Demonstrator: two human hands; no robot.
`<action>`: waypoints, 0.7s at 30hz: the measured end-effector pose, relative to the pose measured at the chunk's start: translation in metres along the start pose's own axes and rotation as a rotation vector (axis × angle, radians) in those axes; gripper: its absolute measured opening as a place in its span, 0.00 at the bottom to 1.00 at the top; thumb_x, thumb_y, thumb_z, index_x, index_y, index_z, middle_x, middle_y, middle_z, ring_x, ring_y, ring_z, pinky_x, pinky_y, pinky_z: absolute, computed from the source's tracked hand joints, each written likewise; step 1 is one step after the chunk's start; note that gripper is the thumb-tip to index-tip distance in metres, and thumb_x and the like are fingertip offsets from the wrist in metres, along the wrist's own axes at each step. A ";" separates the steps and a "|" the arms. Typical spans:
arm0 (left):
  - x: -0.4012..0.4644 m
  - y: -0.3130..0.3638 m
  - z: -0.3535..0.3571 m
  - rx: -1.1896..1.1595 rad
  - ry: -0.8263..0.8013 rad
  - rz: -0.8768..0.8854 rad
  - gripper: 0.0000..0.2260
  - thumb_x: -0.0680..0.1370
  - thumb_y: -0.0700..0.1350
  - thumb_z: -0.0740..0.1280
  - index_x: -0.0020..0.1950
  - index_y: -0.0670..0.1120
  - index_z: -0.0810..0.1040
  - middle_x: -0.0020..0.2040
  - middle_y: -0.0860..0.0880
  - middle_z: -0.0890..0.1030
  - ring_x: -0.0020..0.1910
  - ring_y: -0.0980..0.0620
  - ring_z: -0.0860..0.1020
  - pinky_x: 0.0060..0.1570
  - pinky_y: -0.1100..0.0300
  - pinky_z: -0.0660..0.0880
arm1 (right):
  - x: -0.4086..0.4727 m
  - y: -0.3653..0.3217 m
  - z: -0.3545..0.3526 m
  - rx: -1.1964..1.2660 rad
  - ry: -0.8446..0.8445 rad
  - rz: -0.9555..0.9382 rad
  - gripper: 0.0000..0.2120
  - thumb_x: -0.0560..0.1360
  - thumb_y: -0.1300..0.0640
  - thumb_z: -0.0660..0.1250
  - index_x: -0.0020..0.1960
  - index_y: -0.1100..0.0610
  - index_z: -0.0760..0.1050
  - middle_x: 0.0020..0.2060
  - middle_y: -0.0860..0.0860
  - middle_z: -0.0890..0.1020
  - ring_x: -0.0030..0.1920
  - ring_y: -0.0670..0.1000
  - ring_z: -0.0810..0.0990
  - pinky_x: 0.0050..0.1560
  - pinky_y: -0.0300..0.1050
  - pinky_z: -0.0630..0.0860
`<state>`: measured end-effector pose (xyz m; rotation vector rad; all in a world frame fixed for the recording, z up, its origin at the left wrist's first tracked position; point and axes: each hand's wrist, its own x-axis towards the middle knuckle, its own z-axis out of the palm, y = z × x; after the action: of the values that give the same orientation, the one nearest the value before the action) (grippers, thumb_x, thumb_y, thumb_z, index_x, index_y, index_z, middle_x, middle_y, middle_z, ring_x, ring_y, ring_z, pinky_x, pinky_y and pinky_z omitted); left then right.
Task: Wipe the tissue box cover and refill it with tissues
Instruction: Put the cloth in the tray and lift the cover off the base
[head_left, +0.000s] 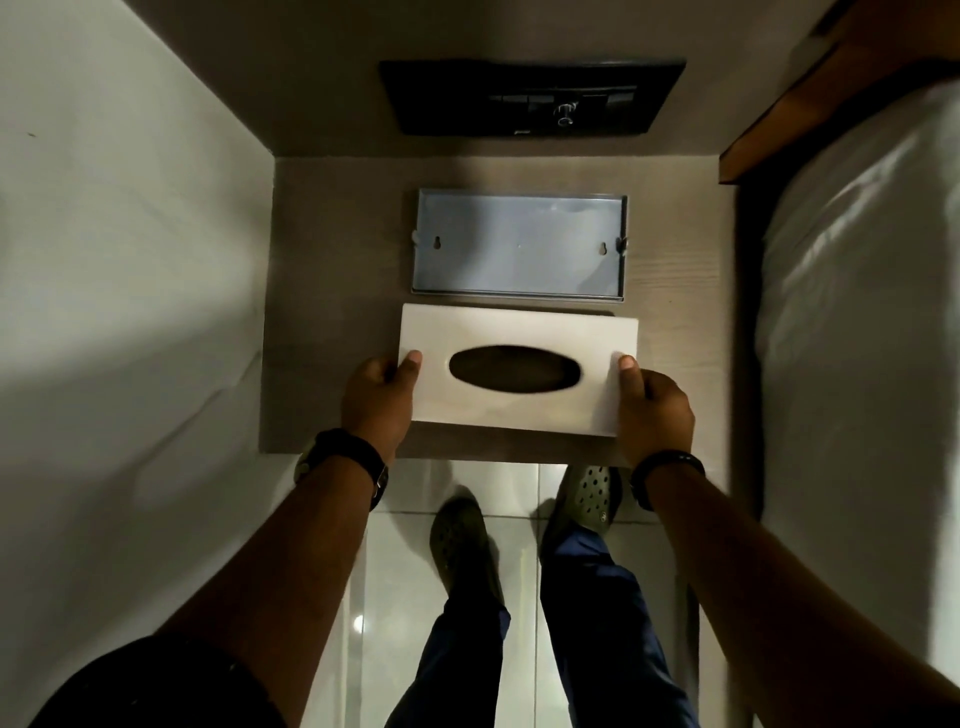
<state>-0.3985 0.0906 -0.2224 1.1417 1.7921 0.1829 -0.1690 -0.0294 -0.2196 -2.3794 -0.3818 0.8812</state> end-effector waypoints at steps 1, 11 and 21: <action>-0.001 -0.001 -0.004 0.053 0.000 0.000 0.19 0.77 0.60 0.62 0.54 0.44 0.78 0.46 0.47 0.80 0.46 0.46 0.79 0.42 0.56 0.76 | -0.001 -0.001 -0.003 0.006 0.001 -0.007 0.19 0.80 0.42 0.57 0.43 0.55 0.76 0.36 0.49 0.75 0.37 0.50 0.72 0.39 0.42 0.65; -0.135 0.028 -0.064 0.219 -0.218 0.043 0.14 0.77 0.57 0.64 0.51 0.47 0.79 0.47 0.45 0.81 0.52 0.41 0.79 0.51 0.53 0.75 | -0.092 -0.048 -0.128 0.131 0.085 0.031 0.23 0.78 0.41 0.61 0.33 0.56 0.71 0.30 0.51 0.75 0.34 0.52 0.73 0.36 0.43 0.64; -0.280 0.086 0.011 0.603 -0.609 0.511 0.24 0.77 0.57 0.65 0.68 0.46 0.71 0.66 0.46 0.76 0.64 0.45 0.74 0.62 0.51 0.72 | -0.193 0.014 -0.296 0.216 0.416 0.075 0.17 0.77 0.42 0.62 0.49 0.55 0.80 0.42 0.49 0.79 0.44 0.50 0.77 0.48 0.43 0.70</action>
<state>-0.3107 -0.0785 -0.0001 1.8342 1.0017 -0.4023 -0.1139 -0.2470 0.0533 -2.3072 -0.0299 0.4141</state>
